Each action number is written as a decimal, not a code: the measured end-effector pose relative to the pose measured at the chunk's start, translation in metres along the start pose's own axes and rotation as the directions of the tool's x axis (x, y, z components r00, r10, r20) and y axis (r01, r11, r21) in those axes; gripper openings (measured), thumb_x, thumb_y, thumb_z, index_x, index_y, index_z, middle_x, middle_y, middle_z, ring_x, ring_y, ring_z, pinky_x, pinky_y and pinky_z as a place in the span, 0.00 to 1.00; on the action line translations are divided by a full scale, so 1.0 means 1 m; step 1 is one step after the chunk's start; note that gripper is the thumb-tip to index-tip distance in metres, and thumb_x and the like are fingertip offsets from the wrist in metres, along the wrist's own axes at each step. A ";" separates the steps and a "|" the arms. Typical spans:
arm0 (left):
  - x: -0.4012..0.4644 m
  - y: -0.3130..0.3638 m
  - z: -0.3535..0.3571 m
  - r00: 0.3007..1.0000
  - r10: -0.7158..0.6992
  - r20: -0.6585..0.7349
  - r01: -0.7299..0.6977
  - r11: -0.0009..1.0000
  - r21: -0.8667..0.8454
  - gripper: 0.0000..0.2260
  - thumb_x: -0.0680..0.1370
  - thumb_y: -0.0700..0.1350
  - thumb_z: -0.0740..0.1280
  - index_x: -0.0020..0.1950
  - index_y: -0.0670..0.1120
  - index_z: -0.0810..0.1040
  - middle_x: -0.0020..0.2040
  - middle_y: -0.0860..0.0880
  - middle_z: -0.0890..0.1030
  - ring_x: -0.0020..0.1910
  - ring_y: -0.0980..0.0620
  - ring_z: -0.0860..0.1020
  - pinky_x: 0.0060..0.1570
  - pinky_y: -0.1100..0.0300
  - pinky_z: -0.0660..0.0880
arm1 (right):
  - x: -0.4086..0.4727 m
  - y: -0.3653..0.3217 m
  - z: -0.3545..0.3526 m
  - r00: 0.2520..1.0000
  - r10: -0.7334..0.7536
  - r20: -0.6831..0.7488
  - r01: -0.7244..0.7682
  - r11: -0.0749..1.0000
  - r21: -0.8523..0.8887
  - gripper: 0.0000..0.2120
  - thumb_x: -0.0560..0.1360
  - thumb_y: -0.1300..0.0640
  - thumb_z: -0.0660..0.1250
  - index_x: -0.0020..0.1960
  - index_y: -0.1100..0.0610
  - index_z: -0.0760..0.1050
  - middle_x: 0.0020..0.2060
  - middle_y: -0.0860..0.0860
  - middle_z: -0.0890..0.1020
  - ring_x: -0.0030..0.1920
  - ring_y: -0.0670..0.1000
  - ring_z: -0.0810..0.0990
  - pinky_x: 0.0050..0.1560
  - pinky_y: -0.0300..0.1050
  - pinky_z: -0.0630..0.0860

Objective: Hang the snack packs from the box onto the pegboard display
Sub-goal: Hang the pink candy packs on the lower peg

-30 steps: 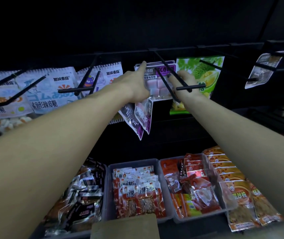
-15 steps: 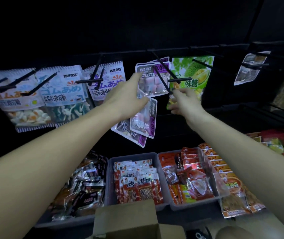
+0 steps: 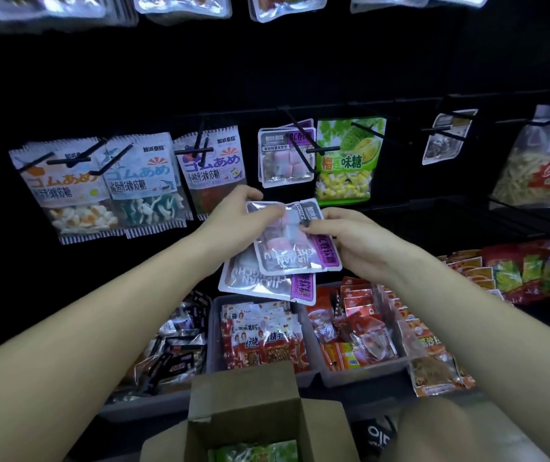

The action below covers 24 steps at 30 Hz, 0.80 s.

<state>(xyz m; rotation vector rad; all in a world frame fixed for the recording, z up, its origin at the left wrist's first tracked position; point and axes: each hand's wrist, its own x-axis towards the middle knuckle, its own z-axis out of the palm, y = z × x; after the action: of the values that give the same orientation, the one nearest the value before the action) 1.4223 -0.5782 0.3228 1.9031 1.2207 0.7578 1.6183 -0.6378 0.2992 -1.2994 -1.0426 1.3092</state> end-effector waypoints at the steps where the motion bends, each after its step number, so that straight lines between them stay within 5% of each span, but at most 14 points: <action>1: -0.004 0.001 0.000 0.999 -0.028 0.025 0.029 0.999 -0.030 0.27 0.76 0.62 0.72 0.70 0.53 0.72 0.63 0.52 0.78 0.54 0.58 0.79 0.50 0.59 0.76 | -0.004 -0.001 0.000 1.000 -0.008 -0.016 0.008 1.000 0.016 0.04 0.79 0.64 0.70 0.53 0.60 0.79 0.41 0.55 0.85 0.38 0.51 0.85 0.38 0.46 0.83; 4: -0.012 -0.001 0.001 0.997 -0.062 0.051 0.067 0.993 -0.101 0.30 0.68 0.64 0.76 0.65 0.54 0.75 0.60 0.49 0.83 0.54 0.50 0.85 0.58 0.46 0.82 | -0.013 -0.003 -0.003 0.999 -0.030 -0.040 0.031 0.999 0.019 0.05 0.80 0.66 0.68 0.54 0.61 0.79 0.42 0.56 0.86 0.39 0.53 0.85 0.37 0.46 0.83; 10: -0.025 -0.003 -0.001 1.000 0.010 0.006 -0.009 0.998 -0.063 0.15 0.80 0.57 0.71 0.59 0.49 0.78 0.49 0.44 0.86 0.48 0.44 0.83 0.48 0.55 0.74 | -0.021 -0.008 -0.012 0.997 -0.043 -0.057 0.043 0.999 -0.001 0.11 0.80 0.70 0.65 0.59 0.62 0.81 0.49 0.61 0.86 0.42 0.56 0.87 0.37 0.47 0.83; 16: -0.033 0.005 -0.017 0.971 0.064 0.232 -0.072 0.997 0.028 0.18 0.78 0.64 0.67 0.56 0.52 0.82 0.55 0.47 0.84 0.57 0.45 0.82 0.60 0.49 0.78 | -0.035 -0.031 -0.020 0.987 -0.103 0.125 0.138 0.937 -0.321 0.13 0.76 0.72 0.68 0.57 0.60 0.83 0.51 0.63 0.86 0.48 0.58 0.86 0.49 0.49 0.83; 21: -0.038 0.000 -0.010 0.920 0.142 0.364 -0.148 0.989 -0.012 0.11 0.83 0.56 0.66 0.64 0.63 0.83 0.37 0.55 0.77 0.36 0.51 0.73 0.33 0.60 0.72 | -0.037 -0.033 -0.004 0.978 -0.144 0.152 0.190 0.914 -0.358 0.14 0.74 0.73 0.71 0.58 0.64 0.81 0.47 0.62 0.87 0.46 0.54 0.86 0.53 0.46 0.83; 24: -0.038 -0.006 -0.012 0.942 0.156 0.296 -0.154 0.988 -0.032 0.12 0.84 0.56 0.66 0.61 0.54 0.85 0.36 0.46 0.75 0.32 0.50 0.70 0.30 0.60 0.69 | -0.033 -0.029 -0.009 0.994 -0.076 0.073 0.089 0.977 -0.196 0.14 0.76 0.71 0.70 0.60 0.63 0.79 0.45 0.59 0.86 0.45 0.53 0.85 0.48 0.45 0.82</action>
<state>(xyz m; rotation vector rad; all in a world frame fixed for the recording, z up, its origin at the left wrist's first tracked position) 1.3961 -0.6083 0.3212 2.0370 0.8878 0.5288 1.6277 -0.6670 0.3321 -1.3525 -1.2869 1.2160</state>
